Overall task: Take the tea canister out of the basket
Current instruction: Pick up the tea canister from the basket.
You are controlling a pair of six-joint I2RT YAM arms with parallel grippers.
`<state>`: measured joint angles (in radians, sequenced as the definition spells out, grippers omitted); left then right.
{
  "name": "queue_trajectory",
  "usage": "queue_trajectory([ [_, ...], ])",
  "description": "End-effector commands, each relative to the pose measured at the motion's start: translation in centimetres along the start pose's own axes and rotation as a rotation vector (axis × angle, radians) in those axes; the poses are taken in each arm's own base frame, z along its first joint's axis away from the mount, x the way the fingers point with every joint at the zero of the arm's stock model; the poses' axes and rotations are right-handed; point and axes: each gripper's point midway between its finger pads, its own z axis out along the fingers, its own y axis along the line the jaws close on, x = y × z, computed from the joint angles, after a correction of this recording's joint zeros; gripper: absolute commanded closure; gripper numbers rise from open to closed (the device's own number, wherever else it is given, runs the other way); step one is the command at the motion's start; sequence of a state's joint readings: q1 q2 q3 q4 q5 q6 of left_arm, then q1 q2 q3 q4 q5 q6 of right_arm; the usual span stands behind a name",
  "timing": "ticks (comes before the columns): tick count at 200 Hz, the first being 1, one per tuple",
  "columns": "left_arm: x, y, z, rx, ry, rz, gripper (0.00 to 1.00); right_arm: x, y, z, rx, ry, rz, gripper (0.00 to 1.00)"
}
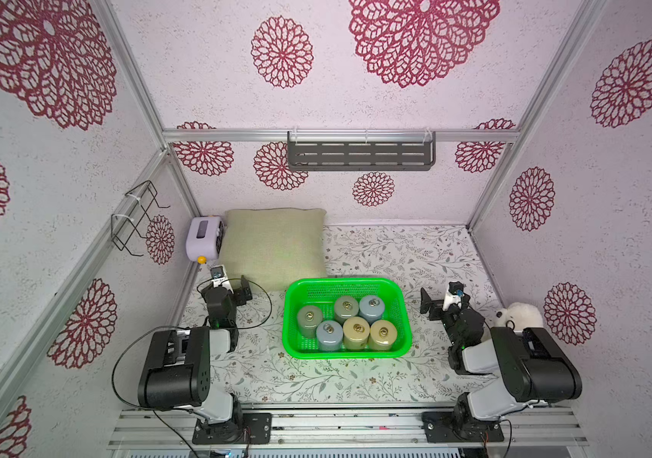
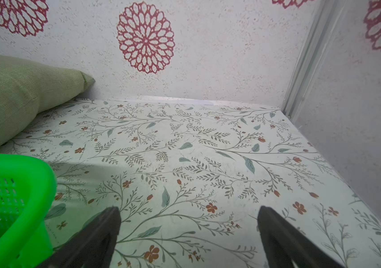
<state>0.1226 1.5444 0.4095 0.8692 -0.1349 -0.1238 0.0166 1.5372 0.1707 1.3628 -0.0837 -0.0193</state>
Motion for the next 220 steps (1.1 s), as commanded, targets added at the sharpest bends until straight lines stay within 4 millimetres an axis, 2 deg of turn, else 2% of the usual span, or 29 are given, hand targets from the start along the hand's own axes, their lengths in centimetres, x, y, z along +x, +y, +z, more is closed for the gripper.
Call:
queue_trajectory([
  [1, -0.4, -0.1, 0.2, 0.008, -0.006, 0.003, 0.03, -1.3, 0.2, 0.4, -0.009, -0.042, -0.02, 0.01],
  [90, -0.4, -0.1, 0.3, 0.01, -0.004, 0.001, 0.03, -1.3, 0.2, 0.4, -0.009, -0.041, -0.018, 0.01],
  [152, -0.5, 0.0, 0.2, 0.006, -0.01, -0.002, 0.03, -1.2, -0.8, 0.5, 0.049, -0.033, 0.002, 0.01],
  [171, -2.2, 2.0, -0.4, -0.125, 0.008, -0.037, 0.03, -1.9, -1.6, -0.3, 0.1, -0.068, 0.02, 0.01],
  [198, -7.2, 4.2, -2.1, -0.265, -0.007, -0.106, 0.03, -3.7, -2.0, -1.5, 0.142, -0.094, 0.021, 0.01],
  [208, -8.4, 4.7, -2.5, -0.297, 0.008, -0.141, 0.03, -4.8, -2.3, -2.1, 0.175, -0.113, 0.03, 0.01],
  [220, -9.9, 5.6, -3.2, -0.361, 0.01, -0.217, 0.03, -5.6, -3.4, -2.5, 0.24, -0.1, 0.124, 0.01],
])
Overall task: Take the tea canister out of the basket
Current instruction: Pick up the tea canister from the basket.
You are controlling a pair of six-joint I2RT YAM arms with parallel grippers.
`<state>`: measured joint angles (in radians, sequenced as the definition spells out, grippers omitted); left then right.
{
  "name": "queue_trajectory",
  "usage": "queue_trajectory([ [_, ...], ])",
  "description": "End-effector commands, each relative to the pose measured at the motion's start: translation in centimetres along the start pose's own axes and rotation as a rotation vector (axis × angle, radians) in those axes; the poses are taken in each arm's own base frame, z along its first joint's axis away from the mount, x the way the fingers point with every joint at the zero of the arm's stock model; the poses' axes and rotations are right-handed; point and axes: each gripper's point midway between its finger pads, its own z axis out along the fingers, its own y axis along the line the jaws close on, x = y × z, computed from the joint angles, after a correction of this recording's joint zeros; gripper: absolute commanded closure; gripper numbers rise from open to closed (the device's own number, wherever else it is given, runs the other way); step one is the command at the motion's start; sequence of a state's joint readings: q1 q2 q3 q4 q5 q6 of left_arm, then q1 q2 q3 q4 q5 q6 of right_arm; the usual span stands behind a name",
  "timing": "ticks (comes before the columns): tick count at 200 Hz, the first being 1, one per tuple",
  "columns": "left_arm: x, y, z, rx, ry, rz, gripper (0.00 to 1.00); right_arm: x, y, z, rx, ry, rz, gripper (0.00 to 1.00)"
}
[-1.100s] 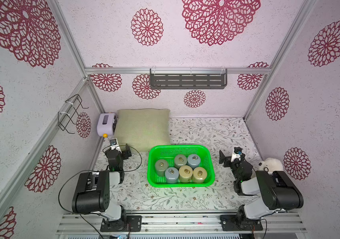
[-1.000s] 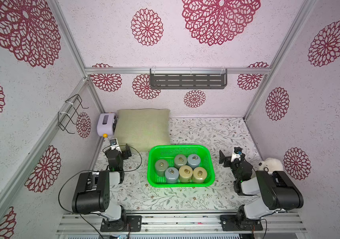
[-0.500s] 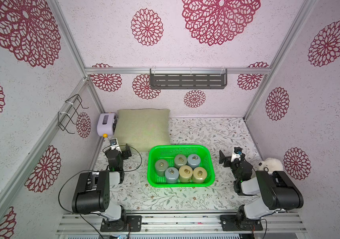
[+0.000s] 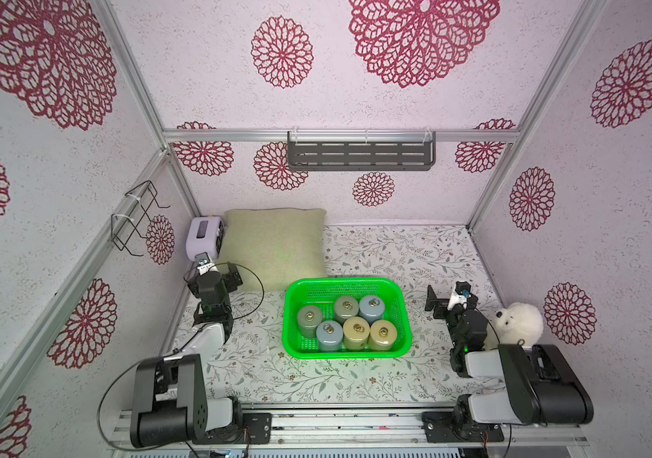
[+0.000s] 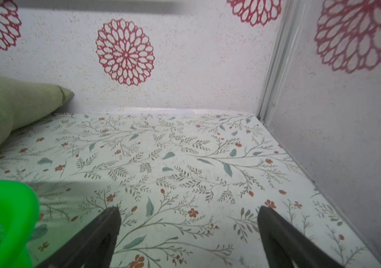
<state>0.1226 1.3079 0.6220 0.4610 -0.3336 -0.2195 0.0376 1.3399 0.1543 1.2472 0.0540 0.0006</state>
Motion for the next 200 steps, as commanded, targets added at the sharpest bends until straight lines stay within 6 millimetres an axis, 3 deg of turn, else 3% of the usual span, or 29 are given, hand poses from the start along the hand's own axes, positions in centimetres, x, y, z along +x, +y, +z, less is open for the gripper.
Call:
queue_trajectory([
  [1, -1.4, 2.9, -1.0, -0.184, 0.073, -0.11, 0.03, -2.8, -2.0, -0.6, 0.133, -0.033, 0.122, 0.01],
  [15, -1.9, 5.5, -2.0, -0.362, 0.098, -0.279, 0.03, -3.0, -3.1, -0.4, 0.203, 0.04, 0.263, 0.01],
  [24, -1.3, 7.1, -3.3, -0.472, 0.159, -0.362, 0.03, -3.1, -2.5, -0.2, 0.173, 0.088, 0.318, 0.01],
  [32, -1.2, 7.0, -3.3, -0.464, 0.184, -0.398, 0.03, -3.4, -1.5, 0.0, 0.108, 0.123, 0.356, 0.01],
  [65, -0.6, 2.7, -3.0, -0.22, 0.284, -0.528, 0.03, -5.8, 2.7, 0.0, -0.151, 0.141, 0.586, 0.01],
  [89, -0.1, -1.7, -4.2, -0.02, 0.377, -0.562, 0.03, -7.8, 6.3, -1.1, -0.395, 0.153, 0.67, 0.01],
  [137, 2.1, -9.5, -10.4, 0.247, 0.517, -0.407, 0.03, -6.5, 8.5, -2.0, -0.43, 0.249, 0.605, 0.01],
  [200, 6.6, -13.0, -17.9, 0.436, 0.669, -0.273, 0.03, -3.8, 13.9, -4.4, -0.513, 0.459, 0.429, 0.01],
])
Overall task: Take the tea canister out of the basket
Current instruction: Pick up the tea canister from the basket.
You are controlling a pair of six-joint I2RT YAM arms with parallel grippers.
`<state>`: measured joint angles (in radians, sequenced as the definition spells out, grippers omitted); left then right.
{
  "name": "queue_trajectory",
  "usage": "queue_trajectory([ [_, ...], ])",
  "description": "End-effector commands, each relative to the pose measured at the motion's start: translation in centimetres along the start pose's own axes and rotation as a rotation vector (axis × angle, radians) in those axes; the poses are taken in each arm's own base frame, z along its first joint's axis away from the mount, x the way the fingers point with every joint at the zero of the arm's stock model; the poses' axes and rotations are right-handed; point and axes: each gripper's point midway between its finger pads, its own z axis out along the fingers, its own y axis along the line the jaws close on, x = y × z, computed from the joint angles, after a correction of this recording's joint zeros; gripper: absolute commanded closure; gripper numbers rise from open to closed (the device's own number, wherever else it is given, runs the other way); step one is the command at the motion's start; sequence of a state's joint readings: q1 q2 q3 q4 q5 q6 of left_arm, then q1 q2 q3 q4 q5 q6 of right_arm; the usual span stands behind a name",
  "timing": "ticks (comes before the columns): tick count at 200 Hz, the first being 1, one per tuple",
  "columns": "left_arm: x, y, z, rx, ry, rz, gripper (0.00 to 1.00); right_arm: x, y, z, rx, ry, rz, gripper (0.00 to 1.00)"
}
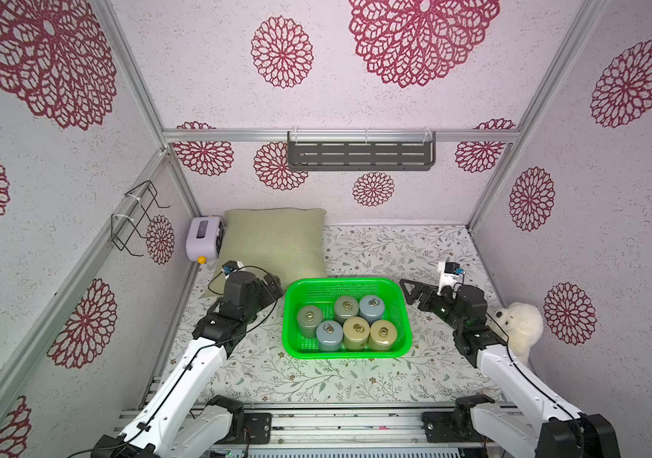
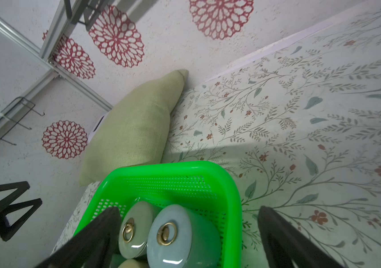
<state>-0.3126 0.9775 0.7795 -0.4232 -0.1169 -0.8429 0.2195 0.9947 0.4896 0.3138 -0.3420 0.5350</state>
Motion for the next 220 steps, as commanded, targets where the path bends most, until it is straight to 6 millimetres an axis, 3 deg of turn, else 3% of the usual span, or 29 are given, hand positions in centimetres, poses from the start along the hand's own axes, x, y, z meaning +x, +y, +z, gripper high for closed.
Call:
queue_trajectory([
  [1, 2.8, -0.6, -0.9, 0.018, 0.1, 0.053, 0.03, 1.5, 1.0, -0.1, 0.012, 0.078, -0.075, 0.01],
  [48, 7.5, -1.6, -2.2, 0.009, 0.261, 0.198, 0.03, 4.6, 3.4, 0.1, -0.03, 0.174, -0.134, 0.01],
  [87, 9.6, -2.1, -2.5, -0.05, 0.388, 0.322, 0.03, 4.8, 5.0, -0.2, -0.073, 0.174, -0.161, 0.01],
  [127, 10.5, -2.4, -1.7, -0.147, 0.489, 0.455, 0.01, 3.7, 6.8, -1.1, -0.119, 0.139, -0.179, 0.01],
  [220, 12.6, -3.8, 1.9, -0.27, 0.68, 0.508, 0.03, 3.8, 6.3, -1.7, -0.1, 0.115, -0.178, 0.01],
])
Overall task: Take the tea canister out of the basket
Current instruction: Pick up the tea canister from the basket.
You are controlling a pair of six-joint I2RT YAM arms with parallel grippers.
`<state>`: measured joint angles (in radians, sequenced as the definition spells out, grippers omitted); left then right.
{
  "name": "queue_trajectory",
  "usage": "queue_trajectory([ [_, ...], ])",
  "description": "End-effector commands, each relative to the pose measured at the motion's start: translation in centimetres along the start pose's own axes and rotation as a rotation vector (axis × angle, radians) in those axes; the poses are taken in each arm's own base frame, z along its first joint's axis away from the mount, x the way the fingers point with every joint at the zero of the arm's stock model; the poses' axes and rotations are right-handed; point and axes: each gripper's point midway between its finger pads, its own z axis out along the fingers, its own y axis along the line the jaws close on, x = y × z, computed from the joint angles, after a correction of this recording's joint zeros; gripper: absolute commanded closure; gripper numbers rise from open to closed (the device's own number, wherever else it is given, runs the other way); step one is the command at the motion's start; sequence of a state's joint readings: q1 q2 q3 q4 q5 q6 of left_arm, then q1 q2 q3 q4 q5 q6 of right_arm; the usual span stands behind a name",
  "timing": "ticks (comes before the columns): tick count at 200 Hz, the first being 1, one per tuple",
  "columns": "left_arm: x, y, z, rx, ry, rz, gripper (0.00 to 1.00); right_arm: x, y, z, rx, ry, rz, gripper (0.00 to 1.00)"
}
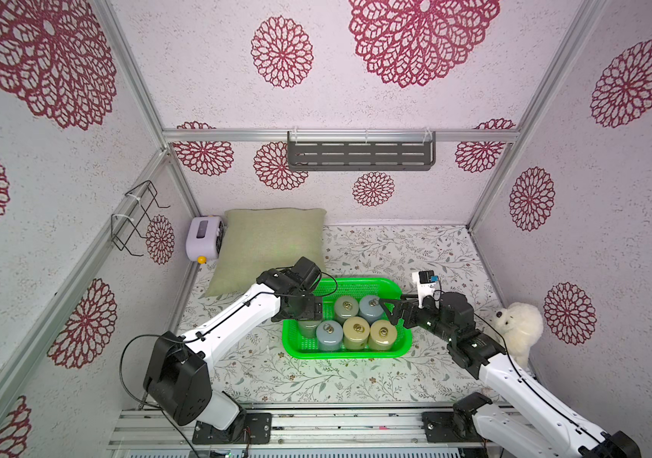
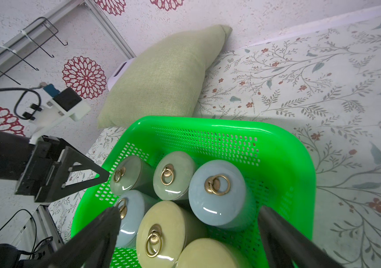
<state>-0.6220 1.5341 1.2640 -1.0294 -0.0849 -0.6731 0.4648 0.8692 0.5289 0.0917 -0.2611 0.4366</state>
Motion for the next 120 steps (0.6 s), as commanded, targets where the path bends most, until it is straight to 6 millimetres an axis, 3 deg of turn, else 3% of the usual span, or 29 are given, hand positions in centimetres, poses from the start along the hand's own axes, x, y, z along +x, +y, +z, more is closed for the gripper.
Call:
queue_trajectory([
  [1, 0.6, -0.6, 0.1, -0.009, 0.049, 0.022, 0.03, -0.5, 0.2, -0.1, -0.001, -0.022, -0.022, 0.01],
  [49, 0.9, -2.0, 2.2, -0.03, 0.13, 0.035, 0.03, 0.0, 0.5, -0.1, -0.017, -0.012, -0.021, 0.01],
  [120, 1.3, -2.4, 4.5, -0.062, 0.202, 0.032, 0.03, 0.1, 0.8, -0.4, -0.023, -0.019, -0.027, 0.01],
])
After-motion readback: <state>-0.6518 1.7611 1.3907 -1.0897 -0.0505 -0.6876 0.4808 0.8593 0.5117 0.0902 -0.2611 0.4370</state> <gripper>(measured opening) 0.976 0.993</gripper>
